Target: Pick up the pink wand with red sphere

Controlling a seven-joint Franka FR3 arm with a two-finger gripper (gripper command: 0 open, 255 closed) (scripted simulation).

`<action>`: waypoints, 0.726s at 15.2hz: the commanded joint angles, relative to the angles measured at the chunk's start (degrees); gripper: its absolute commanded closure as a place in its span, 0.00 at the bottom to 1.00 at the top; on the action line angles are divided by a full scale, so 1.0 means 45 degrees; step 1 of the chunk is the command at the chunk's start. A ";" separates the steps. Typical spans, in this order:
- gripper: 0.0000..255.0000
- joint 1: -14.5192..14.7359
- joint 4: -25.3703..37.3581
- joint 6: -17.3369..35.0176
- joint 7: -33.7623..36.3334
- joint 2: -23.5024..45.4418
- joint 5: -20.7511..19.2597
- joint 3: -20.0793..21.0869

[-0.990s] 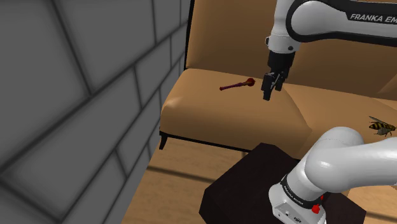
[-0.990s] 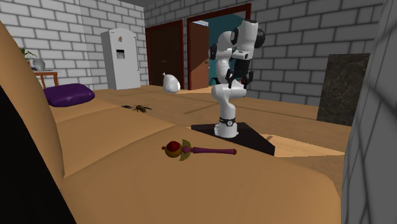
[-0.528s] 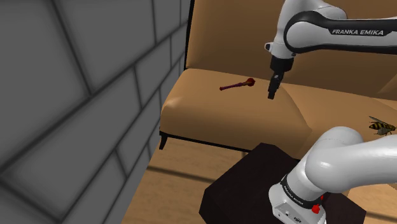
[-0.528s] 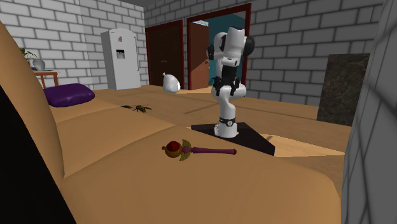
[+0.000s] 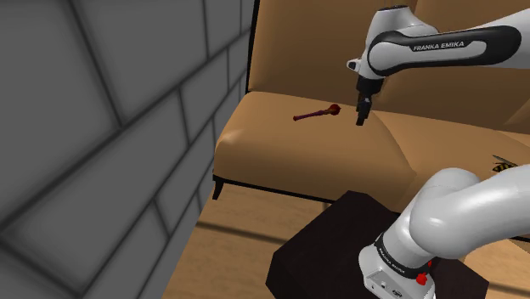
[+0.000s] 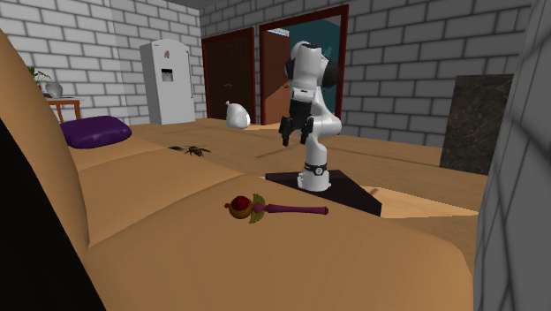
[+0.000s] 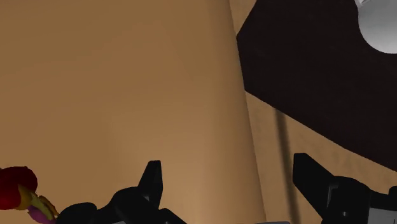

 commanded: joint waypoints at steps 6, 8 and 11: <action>0.00 0.1173 0.1540 0.2663 -0.4277 0.3114 0.0456 -0.2363; 0.00 0.1571 0.2147 0.3333 -0.5676 0.4191 0.1066 -0.3002; 0.00 0.2082 0.3168 0.4197 -0.8014 0.5974 0.2484 -0.3818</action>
